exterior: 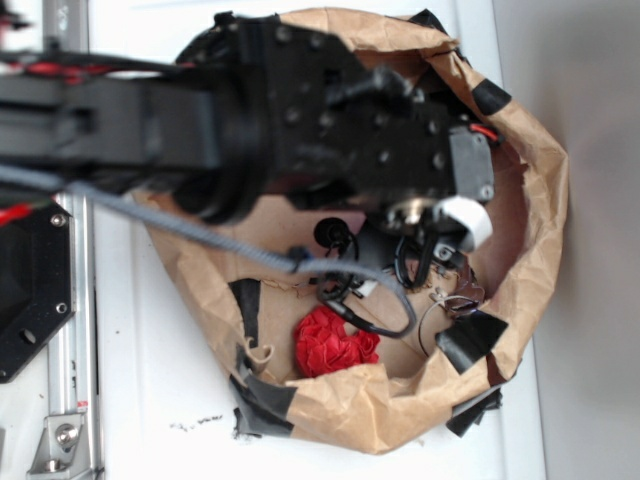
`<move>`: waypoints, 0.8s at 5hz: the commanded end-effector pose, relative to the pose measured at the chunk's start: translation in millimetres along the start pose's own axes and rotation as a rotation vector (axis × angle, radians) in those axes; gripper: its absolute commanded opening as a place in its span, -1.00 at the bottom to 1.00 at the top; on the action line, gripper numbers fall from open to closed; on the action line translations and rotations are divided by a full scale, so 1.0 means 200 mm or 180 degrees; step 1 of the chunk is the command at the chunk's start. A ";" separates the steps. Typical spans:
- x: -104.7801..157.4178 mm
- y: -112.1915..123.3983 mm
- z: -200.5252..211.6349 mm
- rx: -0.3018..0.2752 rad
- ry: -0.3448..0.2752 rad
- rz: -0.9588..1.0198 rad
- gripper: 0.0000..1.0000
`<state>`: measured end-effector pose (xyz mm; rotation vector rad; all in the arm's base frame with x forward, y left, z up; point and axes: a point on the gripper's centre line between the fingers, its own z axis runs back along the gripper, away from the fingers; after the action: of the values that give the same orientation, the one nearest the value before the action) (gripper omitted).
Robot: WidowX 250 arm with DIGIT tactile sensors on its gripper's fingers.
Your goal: Grab the wood chip.
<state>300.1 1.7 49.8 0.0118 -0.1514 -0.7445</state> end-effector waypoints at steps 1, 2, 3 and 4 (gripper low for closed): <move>0.17 -0.05 -0.11 0.0146 -0.0100 -0.0265 1.00; 0.24 -0.15 -0.16 0.0168 -0.0088 -0.0456 1.00; 0.26 -0.25 -0.17 0.0239 -0.0090 -0.0527 1.00; 0.26 -0.25 -0.19 0.0262 -0.0007 -0.0389 1.00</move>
<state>314.9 -49.8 18.6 0.1102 -0.1864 -0.8228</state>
